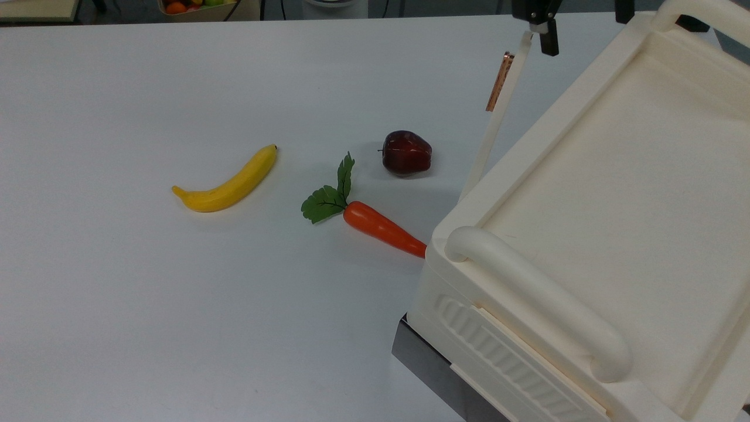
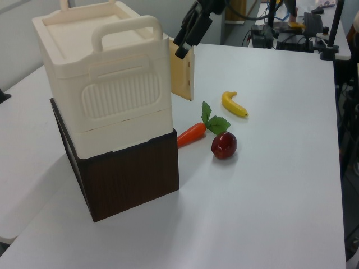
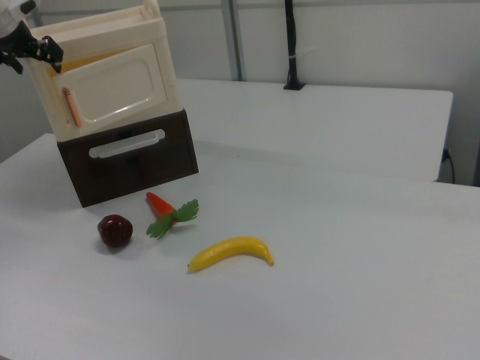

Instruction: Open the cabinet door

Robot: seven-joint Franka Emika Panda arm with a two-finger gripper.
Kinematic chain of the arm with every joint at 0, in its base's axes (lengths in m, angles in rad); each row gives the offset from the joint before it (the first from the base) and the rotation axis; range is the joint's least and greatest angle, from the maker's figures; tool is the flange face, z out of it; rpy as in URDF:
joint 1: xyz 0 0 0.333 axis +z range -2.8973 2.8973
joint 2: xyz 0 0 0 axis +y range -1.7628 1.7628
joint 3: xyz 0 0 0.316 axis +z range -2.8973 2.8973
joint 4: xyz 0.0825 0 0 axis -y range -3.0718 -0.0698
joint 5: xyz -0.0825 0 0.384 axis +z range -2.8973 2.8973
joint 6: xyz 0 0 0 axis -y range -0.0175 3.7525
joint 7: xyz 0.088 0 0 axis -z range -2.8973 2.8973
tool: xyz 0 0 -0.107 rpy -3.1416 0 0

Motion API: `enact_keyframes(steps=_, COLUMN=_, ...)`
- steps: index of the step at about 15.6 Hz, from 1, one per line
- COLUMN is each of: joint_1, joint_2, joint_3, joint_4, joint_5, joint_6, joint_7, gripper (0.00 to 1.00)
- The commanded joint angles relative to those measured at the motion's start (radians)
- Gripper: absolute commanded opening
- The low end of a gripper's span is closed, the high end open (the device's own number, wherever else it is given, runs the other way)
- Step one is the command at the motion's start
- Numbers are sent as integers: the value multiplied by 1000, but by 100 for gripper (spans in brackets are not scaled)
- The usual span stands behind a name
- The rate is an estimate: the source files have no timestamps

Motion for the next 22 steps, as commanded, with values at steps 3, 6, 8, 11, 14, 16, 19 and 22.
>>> enact_keyframes(steps=3, joint_1=-41, joint_2=-38, joint_3=-15, joint_4=-31, joint_5=-61, joint_6=-111, joint_7=19, gripper=100)
enact_keyframes(steps=6, joint_1=-100, joint_2=-52, joint_3=-20, joint_4=-30, joint_5=-80, joint_6=-125, joint_7=17, gripper=100)
enact_keyframes(steps=8, joint_1=-158, joint_2=-53, joint_3=-21, joint_4=-30, joint_5=-98, joint_6=-125, joint_7=17, gripper=100)
enact_keyframes(steps=11, joint_1=-250, joint_2=-52, joint_3=-20, joint_4=-28, joint_5=-129, joint_6=-125, joint_7=11, gripper=100)
enact_keyframes(steps=14, joint_1=-313, joint_2=-52, joint_3=-20, joint_4=-28, joint_5=-132, joint_6=-125, joint_7=7, gripper=100)
enact_keyframes(steps=16, joint_1=-319, joint_2=-52, joint_3=-20, joint_4=-30, joint_5=-132, joint_6=-131, joint_7=11, gripper=100)
enact_keyframes(steps=19, joint_1=-321, joint_2=-47, joint_3=-20, joint_4=-31, joint_5=-132, joint_6=-174, joint_7=19, gripper=100)
enact_keyframes(steps=22, joint_1=-328, joint_2=-31, joint_3=-18, joint_4=-31, joint_5=-130, joint_6=-164, joint_7=22, gripper=100)
